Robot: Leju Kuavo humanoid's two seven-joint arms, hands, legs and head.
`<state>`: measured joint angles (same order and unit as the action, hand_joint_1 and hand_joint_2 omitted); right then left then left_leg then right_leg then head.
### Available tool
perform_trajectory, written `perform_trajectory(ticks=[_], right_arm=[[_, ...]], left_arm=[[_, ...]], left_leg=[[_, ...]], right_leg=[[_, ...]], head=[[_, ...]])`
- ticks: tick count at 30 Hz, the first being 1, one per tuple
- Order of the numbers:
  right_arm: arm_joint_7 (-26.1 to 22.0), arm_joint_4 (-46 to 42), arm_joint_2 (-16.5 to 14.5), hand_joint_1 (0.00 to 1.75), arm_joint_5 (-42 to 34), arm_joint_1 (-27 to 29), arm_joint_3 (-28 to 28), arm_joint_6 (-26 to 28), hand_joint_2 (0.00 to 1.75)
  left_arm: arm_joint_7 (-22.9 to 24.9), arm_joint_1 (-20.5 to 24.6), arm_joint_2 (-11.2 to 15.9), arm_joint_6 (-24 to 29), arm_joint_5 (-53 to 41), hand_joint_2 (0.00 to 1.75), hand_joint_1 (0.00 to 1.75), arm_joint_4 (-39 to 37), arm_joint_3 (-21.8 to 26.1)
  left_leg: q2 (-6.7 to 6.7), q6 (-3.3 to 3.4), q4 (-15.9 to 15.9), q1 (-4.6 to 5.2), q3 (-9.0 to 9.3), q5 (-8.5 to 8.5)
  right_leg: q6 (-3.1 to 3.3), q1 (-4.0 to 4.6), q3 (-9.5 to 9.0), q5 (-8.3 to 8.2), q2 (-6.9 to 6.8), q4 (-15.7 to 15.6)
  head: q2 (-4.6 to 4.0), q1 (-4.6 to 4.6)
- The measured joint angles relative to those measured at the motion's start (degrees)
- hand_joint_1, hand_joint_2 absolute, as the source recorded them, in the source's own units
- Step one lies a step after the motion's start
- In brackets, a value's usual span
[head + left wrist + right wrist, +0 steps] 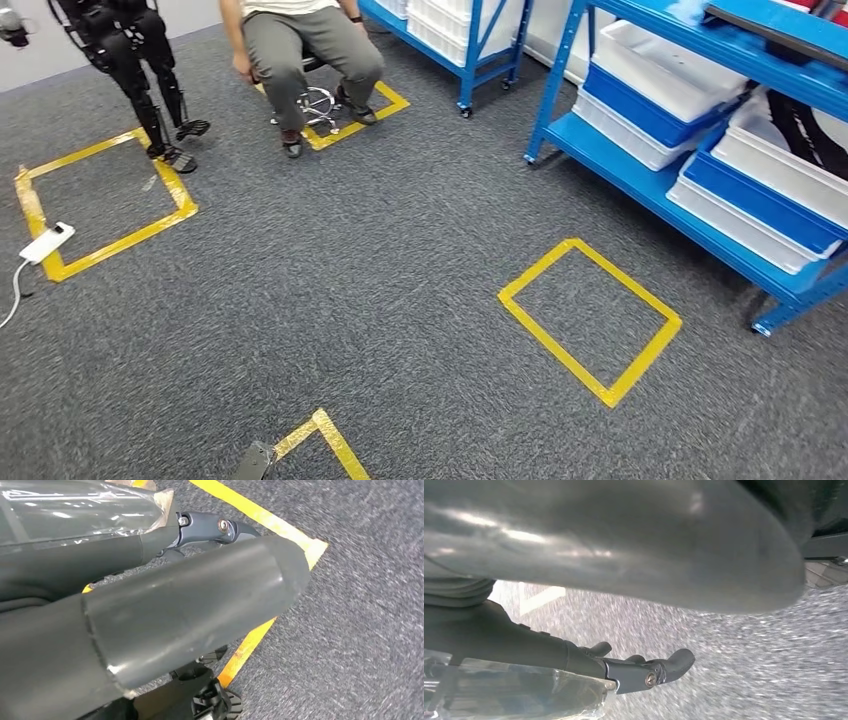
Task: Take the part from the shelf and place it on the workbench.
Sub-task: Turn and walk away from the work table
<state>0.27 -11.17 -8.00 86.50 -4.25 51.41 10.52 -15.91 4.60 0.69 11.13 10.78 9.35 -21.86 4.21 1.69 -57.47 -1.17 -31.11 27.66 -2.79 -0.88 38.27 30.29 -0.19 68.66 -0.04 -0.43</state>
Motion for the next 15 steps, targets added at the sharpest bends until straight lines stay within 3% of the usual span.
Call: perform_trajectory(ticks=[2, 4, 6, 7, 8, 10, 11, 13, 14, 15], right_arm=[[-0.1, 0.0, 0.0, 0.00, 0.0, -0.1, 0.0, 0.0, 0.00], [-0.2, 0.0, 0.0, 0.00, 0.0, -0.3, 0.0, 0.0, 0.00], [-0.2, 0.0, 0.0, 0.00, 0.0, -0.3, 0.0, 0.0, 0.00], [-0.2, 0.0, 0.1, 0.00, 0.0, -0.2, 0.0, 0.0, 0.00], [-0.2, 0.0, 0.0, 0.00, 0.0, -0.2, 0.0, 0.0, 0.00], [-0.2, 0.0, 0.0, 0.00, 0.1, -0.2, 0.0, 0.0, 0.00], [-0.2, 0.0, 0.0, 0.00, 0.1, -0.3, 0.0, 0.0, 0.00], [-0.2, 0.0, -0.1, 0.00, 0.1, -0.4, 0.0, 0.0, 0.00], [-0.2, 0.0, -0.1, 0.00, 0.1, -0.3, 0.0, -0.1, 0.00], [-0.2, 0.0, -0.1, 0.00, 0.1, -0.2, 0.0, -0.1, 0.00]], left_arm=[[0.0, 0.0, 0.0, 0.1, 0.0, 0.00, 0.00, 0.0, 0.0], [0.0, 0.0, 0.0, 0.2, 0.0, 0.00, 0.00, 0.0, 0.0], [0.0, 0.1, 0.0, 0.2, 0.0, 0.00, 0.00, 0.0, 0.0], [0.0, 0.2, 0.0, 0.2, 0.0, 0.00, 0.00, 0.1, 0.0], [0.0, 0.3, 0.0, 0.2, 0.0, 0.00, 0.00, 0.1, 0.0], [0.0, 0.3, 0.1, 0.2, 0.0, 0.00, 0.00, 0.1, 0.0], [-0.1, 0.2, 0.1, 0.3, 0.0, 0.00, 0.00, 0.1, 0.0], [0.0, 0.0, 0.1, 0.3, 0.0, 0.00, 0.00, 0.1, 0.0], [0.0, -0.1, 0.1, 0.3, 0.0, 0.00, 0.00, 0.1, 0.0], [0.0, -0.1, 0.1, 0.3, 0.0, 0.00, 0.00, 0.1, 0.0]], left_leg=[[1.25, -0.42, -0.1, 0.16, 0.29, 0.23], [2.33, -1.07, -0.1, 0.46, 0.64, 0.48], [3.11, -1.51, -0.1, 0.53, 0.90, 0.60], [3.28, -1.81, -0.1, 0.40, 1.02, 0.74], [2.45, -2.12, -0.4, 0.23, 1.04, 1.19], [-0.83, -2.58, -3.7, -0.08, -0.09, 3.75], [-2.71, -2.63, -7.1, -0.12, -1.56, 5.80], [-4.18, -2.68, -14.3, -0.14, -4.98, 8.94], [-4.36, -2.73, -16.1, -0.17, -6.04, 9.12], [-4.43, -2.73, -15.6, -0.24, -5.97, 7.95]], right_leg=[[-0.30, 0.11, -4.42, -2.27, -2.82, -7.8], [0.22, 0.52, -6.14, -3.17, -4.51, -11.0], [0.68, 0.77, -5.67, -3.29, -3.77, -10.9], [0.96, 0.49, -5.76, -3.40, -3.21, -11.0], [1.24, 0.18, -5.91, -3.51, -2.59, -11.2], [2.28, -0.46, -6.37, -3.88, -1.16, -11.5], [2.65, -0.41, -6.29, -3.97, -0.47, -11.5], [3.07, -0.21, -6.24, -4.07, 1.10, -11.4], [3.11, -0.12, -6.25, -4.10, 2.00, -11.4], [3.10, -0.08, -6.32, -4.10, 2.90, -11.3]], head=[[0.00, 0.02], [0.00, -0.06], [0.00, -0.11], [0.00, -0.10], [0.00, -0.17], [0.00, -0.38], [0.00, -0.50], [0.00, -0.58], [0.00, -0.59], [0.00, -0.60]])
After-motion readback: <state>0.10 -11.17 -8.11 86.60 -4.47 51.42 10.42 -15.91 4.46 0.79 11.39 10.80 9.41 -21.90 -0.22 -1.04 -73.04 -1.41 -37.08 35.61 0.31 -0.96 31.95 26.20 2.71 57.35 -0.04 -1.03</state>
